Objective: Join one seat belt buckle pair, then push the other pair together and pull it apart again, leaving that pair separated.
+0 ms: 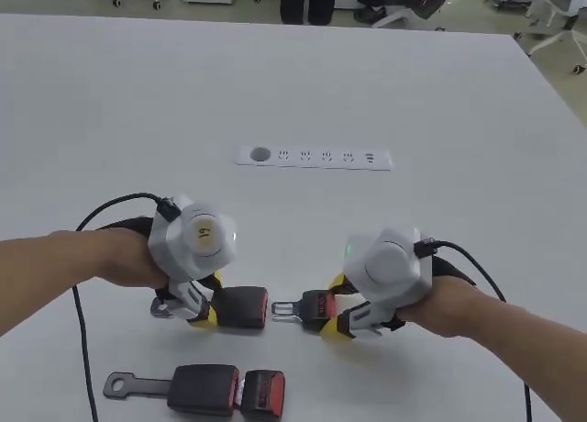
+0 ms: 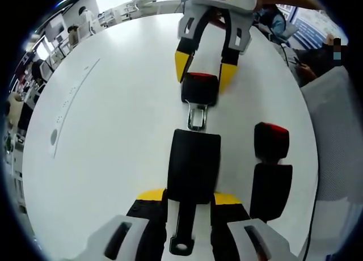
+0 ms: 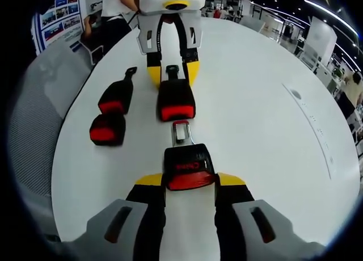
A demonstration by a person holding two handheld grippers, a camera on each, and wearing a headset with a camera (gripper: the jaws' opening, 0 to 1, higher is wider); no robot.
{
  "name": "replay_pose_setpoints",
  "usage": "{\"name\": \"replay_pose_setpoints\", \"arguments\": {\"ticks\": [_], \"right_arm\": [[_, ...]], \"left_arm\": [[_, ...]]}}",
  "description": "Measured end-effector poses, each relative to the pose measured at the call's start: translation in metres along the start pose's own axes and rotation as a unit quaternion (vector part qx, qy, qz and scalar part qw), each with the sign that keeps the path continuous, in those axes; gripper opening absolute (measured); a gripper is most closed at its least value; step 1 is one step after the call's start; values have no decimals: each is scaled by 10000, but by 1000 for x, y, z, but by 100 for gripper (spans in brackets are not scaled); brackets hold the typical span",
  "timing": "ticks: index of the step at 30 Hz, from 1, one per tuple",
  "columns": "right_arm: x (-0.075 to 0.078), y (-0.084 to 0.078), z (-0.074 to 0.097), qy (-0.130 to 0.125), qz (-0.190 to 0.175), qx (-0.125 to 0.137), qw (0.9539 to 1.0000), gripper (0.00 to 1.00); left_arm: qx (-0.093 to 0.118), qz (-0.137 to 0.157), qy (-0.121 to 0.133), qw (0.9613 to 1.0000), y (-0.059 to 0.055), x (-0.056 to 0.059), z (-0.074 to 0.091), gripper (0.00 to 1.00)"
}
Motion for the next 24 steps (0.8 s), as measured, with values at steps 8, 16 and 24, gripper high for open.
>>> {"name": "replay_pose_setpoints", "arguments": {"ticks": [8, 16, 24], "right_arm": [[-1, 6, -5, 37, 29, 29, 10000, 31], [-1, 10, -8, 50, 96, 43, 9999, 31], [-3, 12, -12, 88, 111, 60, 9999, 31]], "left_arm": [[5, 25, 6, 10000, -1, -1, -1, 29], [19, 39, 26, 10000, -3, -2, -2, 29], [5, 25, 24, 10000, -1, -1, -1, 29]]}}
Point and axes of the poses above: the centre of the closed fingertips' face, and the gripper's own axes: z roughly backward along the fingers, x roughly to its right, y roughly out of its top, the point moved 9 cm from there along z, roughly backward along the fingers, and after that the axes turned 7 degrees about x, right-handed, at the moved point
